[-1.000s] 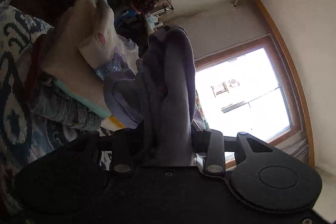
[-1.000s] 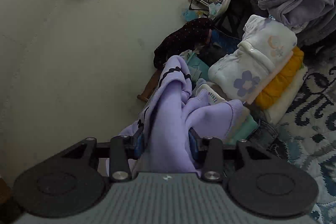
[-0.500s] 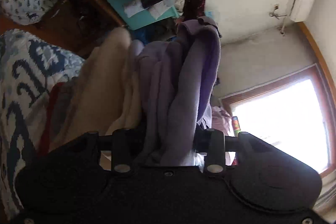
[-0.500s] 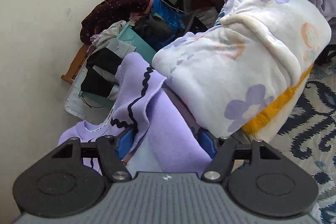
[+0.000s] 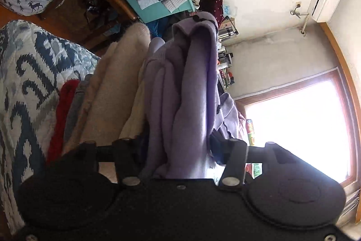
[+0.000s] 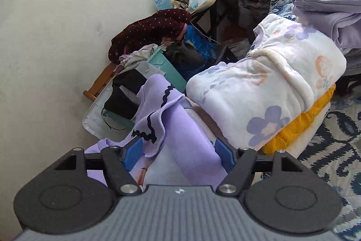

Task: Fold clothes
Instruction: 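Carry the folded sweatshirt with both tools onto the clothes pile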

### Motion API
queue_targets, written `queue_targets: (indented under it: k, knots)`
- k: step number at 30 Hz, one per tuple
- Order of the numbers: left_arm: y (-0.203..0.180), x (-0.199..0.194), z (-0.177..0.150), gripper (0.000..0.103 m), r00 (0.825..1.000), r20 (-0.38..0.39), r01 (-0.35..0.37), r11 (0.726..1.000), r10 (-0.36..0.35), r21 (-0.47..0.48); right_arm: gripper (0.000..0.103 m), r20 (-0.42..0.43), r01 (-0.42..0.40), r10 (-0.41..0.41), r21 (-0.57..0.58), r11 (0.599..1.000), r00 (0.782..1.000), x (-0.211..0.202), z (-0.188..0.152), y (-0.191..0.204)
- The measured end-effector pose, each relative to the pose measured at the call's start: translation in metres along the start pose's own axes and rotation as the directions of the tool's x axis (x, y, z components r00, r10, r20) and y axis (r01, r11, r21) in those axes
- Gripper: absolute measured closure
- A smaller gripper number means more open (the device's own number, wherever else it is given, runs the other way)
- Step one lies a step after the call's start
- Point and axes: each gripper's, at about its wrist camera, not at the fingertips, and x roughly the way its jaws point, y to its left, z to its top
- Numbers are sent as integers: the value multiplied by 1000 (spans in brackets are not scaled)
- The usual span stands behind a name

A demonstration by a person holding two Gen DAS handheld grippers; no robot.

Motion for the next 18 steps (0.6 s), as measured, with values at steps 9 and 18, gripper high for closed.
queue_targets:
  k: [9, 18]
  knots:
    - [-41, -9, 16, 68, 994, 13, 106, 990, -108, 87, 76, 90, -195, 185, 106, 975, 979, 1, 14, -8]
    - [-72, -15, 38, 68, 979, 57, 193, 979, -196, 63, 77, 158, -286, 275, 49, 957, 948, -2, 60, 28]
